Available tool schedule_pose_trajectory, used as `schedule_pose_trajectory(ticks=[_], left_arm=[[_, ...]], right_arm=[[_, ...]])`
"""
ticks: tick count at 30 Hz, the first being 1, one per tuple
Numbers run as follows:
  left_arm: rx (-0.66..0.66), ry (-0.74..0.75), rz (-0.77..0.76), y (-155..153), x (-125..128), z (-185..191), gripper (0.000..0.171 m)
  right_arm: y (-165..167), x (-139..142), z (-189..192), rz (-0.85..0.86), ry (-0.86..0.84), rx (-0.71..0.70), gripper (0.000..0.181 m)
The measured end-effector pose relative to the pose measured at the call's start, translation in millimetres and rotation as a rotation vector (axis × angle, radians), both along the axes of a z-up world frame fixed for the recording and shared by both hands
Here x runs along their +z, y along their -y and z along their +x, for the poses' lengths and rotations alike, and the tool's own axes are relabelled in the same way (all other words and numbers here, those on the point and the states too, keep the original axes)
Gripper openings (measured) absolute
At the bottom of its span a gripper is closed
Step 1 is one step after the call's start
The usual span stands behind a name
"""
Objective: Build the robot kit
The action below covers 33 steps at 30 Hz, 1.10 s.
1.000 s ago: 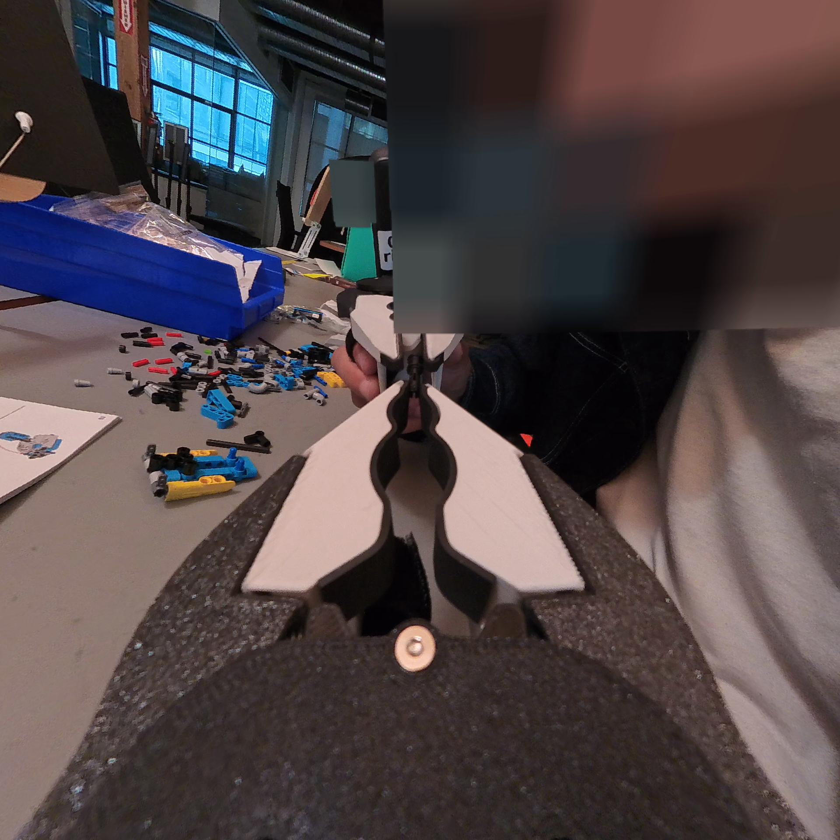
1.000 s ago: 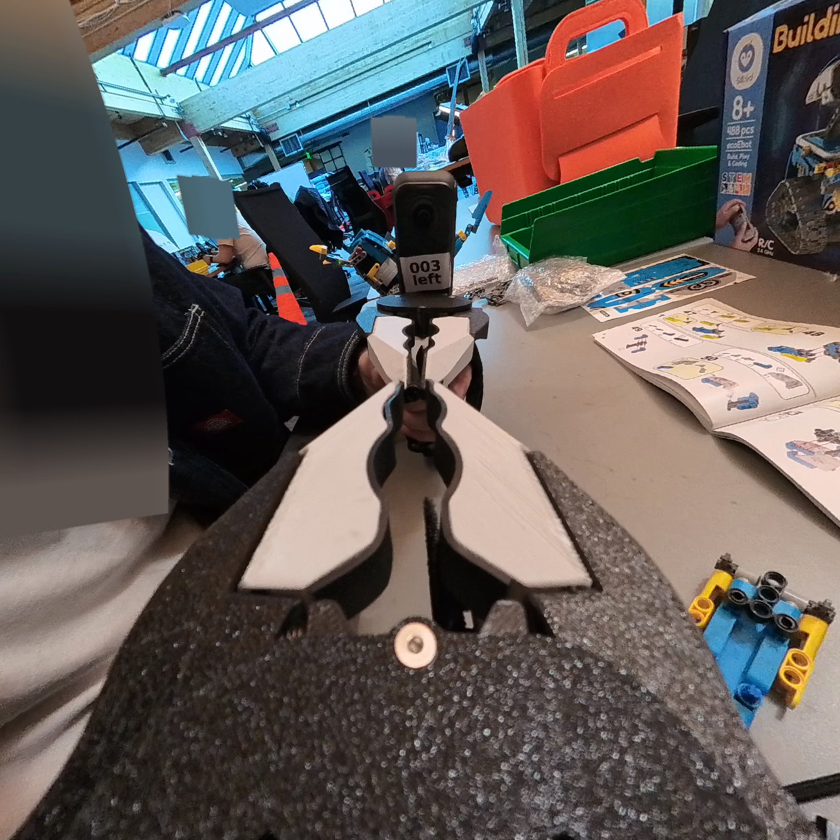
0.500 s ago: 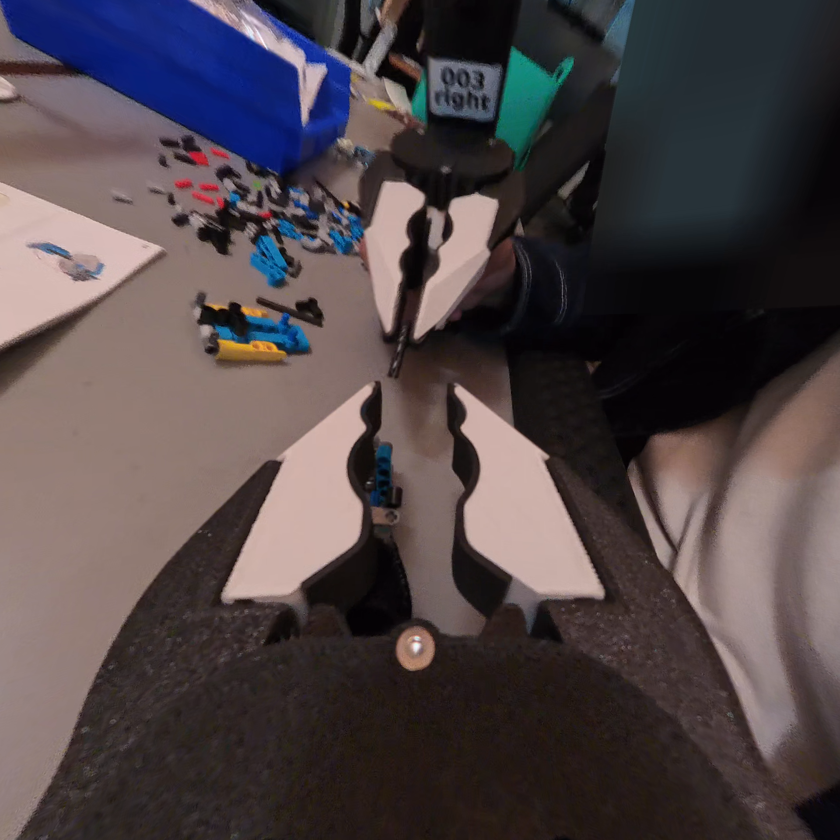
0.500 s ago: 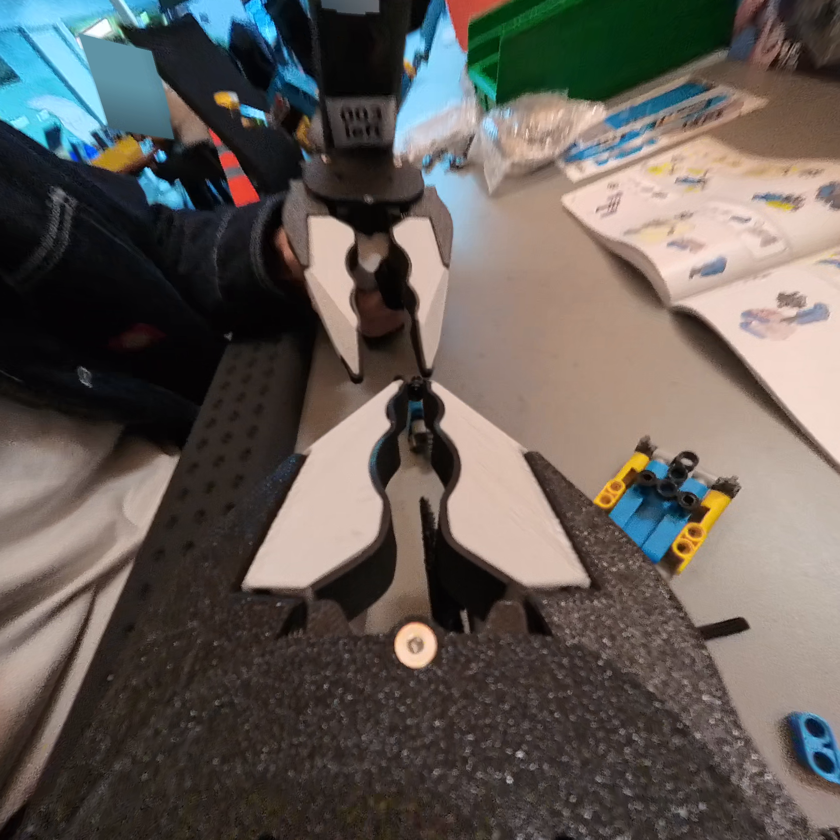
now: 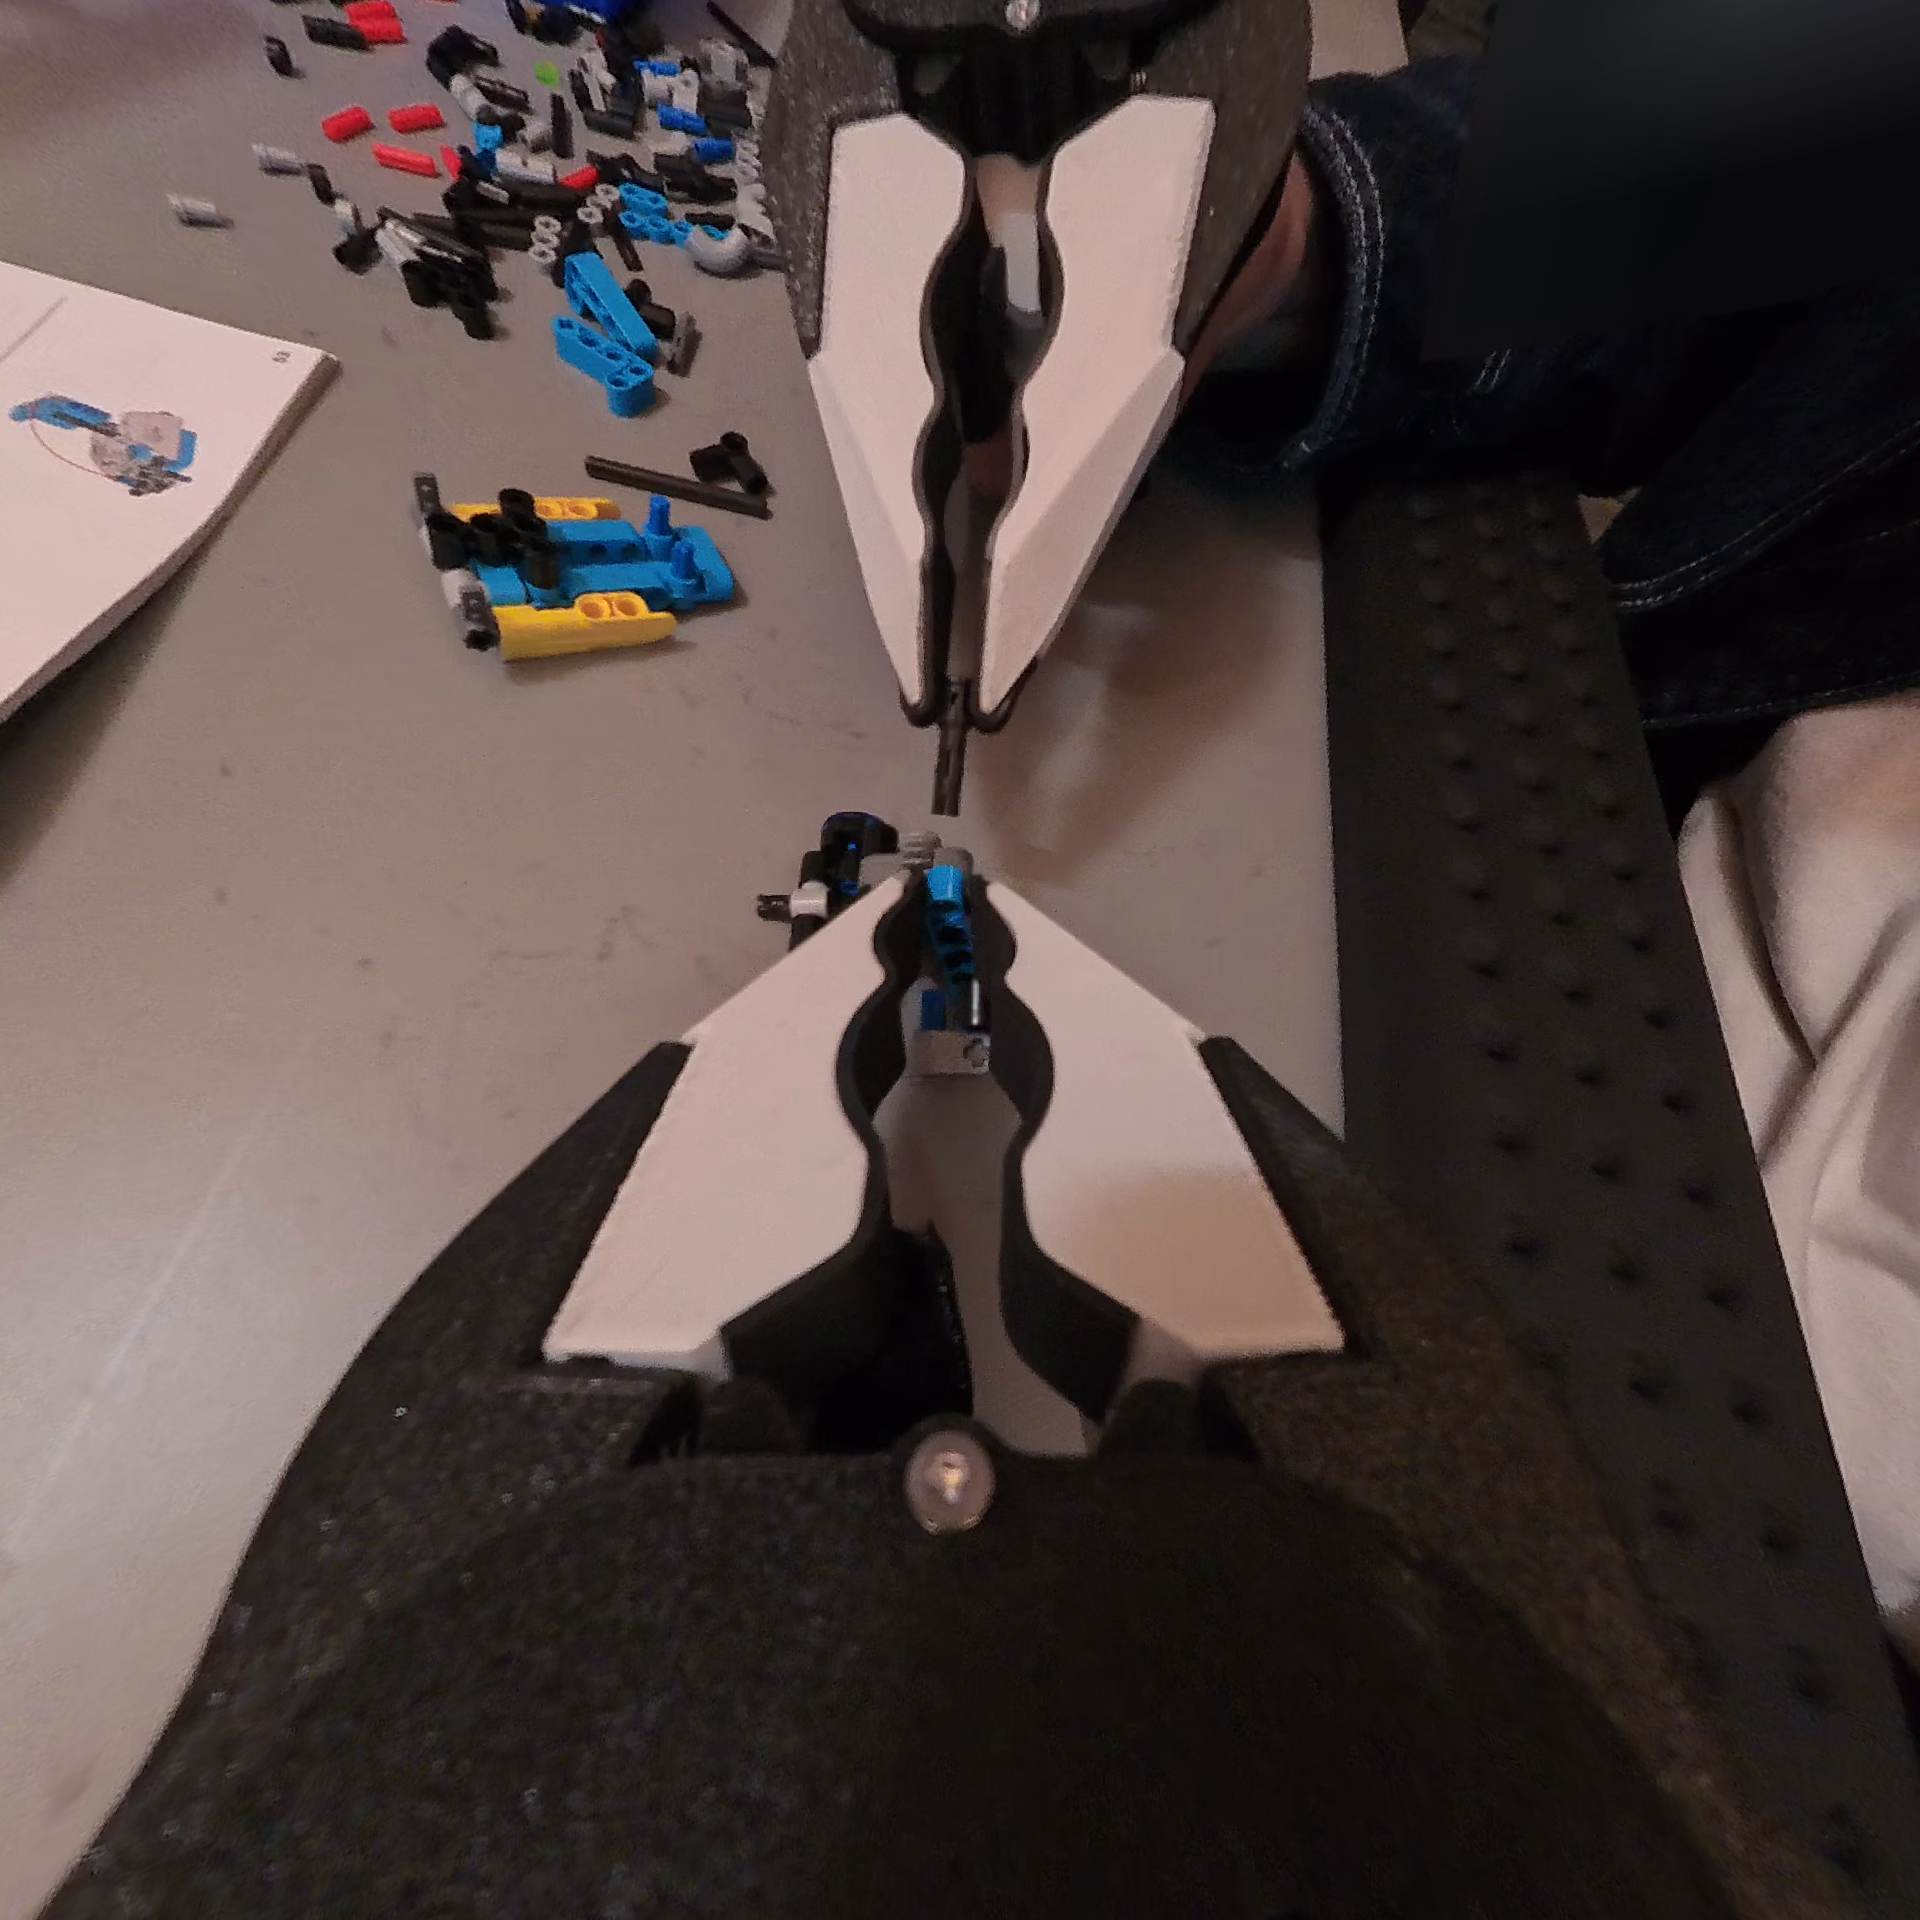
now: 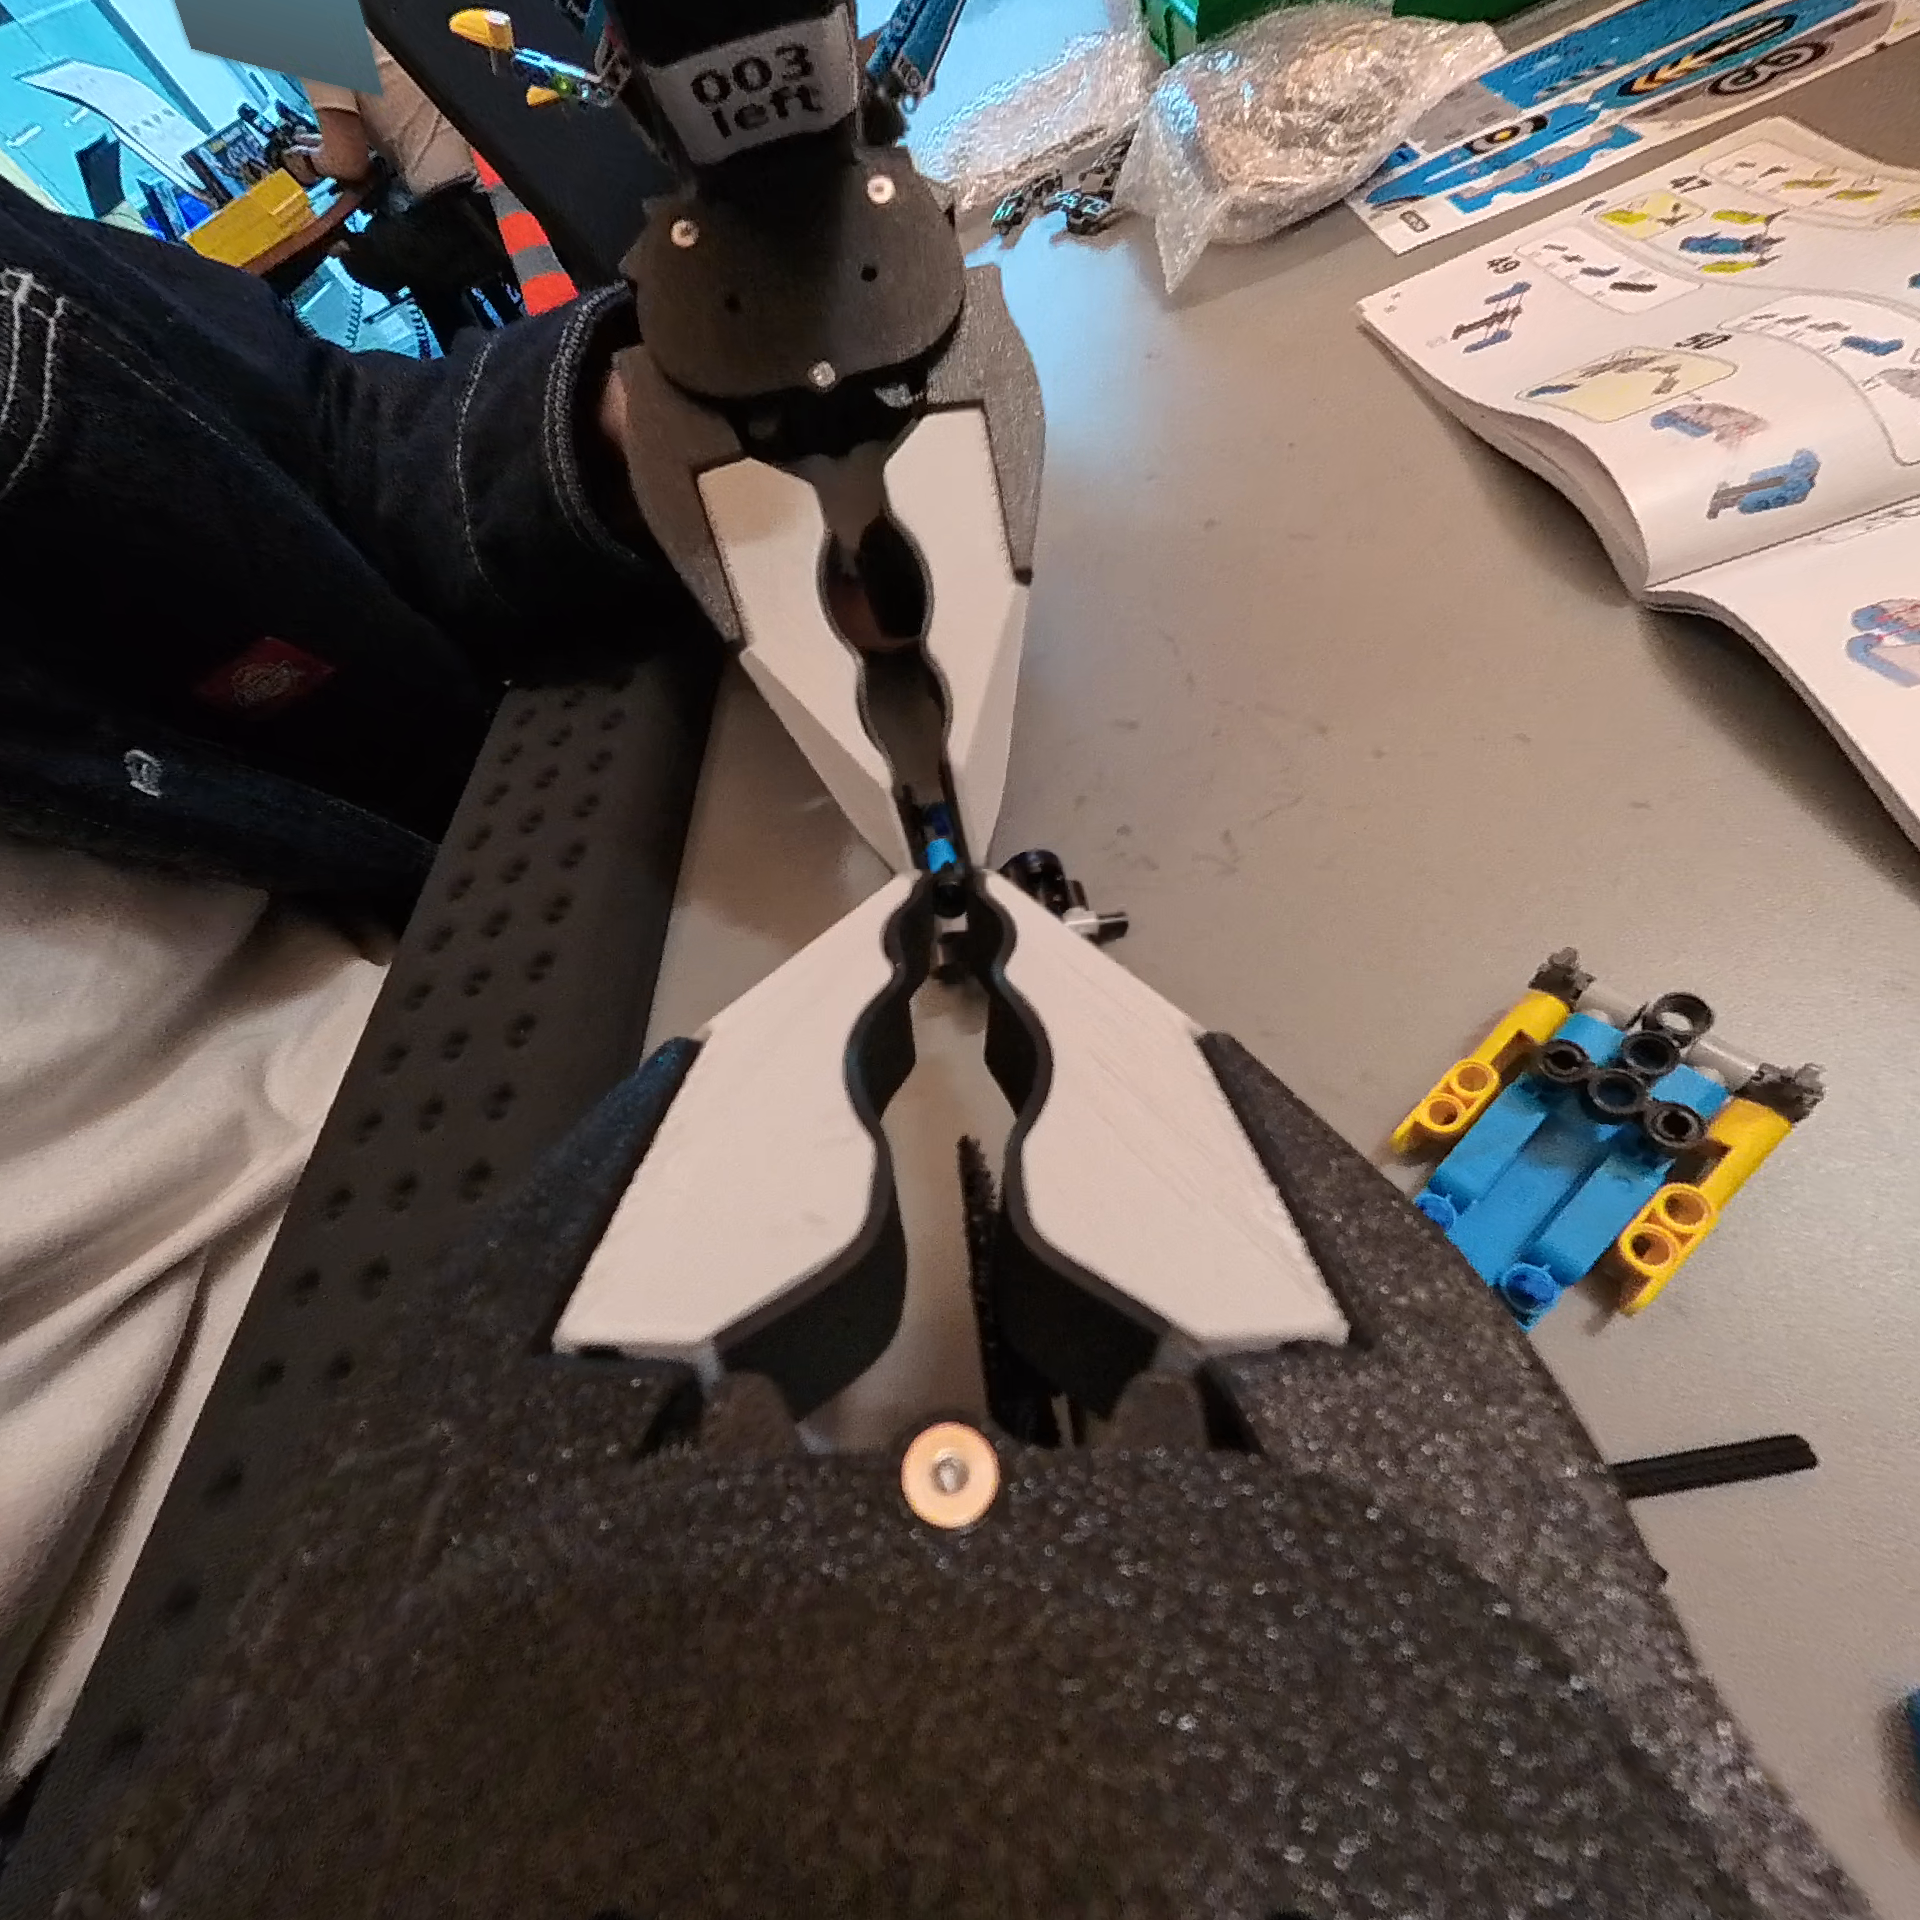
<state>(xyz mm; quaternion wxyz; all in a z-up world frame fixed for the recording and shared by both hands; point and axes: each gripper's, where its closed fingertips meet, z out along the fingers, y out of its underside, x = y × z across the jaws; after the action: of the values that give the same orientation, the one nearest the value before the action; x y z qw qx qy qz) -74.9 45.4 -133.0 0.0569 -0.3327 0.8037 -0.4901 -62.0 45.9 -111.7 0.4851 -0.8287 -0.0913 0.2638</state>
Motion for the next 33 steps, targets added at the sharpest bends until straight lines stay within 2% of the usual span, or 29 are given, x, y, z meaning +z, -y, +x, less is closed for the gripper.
schedule_pose_trajectory(ticks=[10, 22, 24, 28, 33], left_arm=[[0.002, 0.026, 0.03, -0.5, -1.3, -1.7, 0.008], [0.013, -0.057, -0.049, -3.6, -0.3, -1.3, 0.007], [0.054, -0.053, -0.114, -8.1, 7.7, 4.2, 0.006], [0.092, -0.017, -0.379, -9.0, 43.0, 9.6, 0.006], [0.095, -0.019, -0.477, -6.2, 51.6, 12.9, 0.006]], right_arm=[[-1.2, -5.2, -8.1, -0.031, -0.074, 0.021, 0.005], [-5.2, -7.3, -7.8, -0.056, -0.167, -0.02, 0.005], [-6.0, -0.9, -9.9, -0.03, -0.199, -0.019, 0.005], [-7.7, 26.4, 2.9, 0.089, -0.296, -0.068, 0.005], [-5.7, 34.2, 3.6, 0.118, -0.274, -0.07, 0.005]])
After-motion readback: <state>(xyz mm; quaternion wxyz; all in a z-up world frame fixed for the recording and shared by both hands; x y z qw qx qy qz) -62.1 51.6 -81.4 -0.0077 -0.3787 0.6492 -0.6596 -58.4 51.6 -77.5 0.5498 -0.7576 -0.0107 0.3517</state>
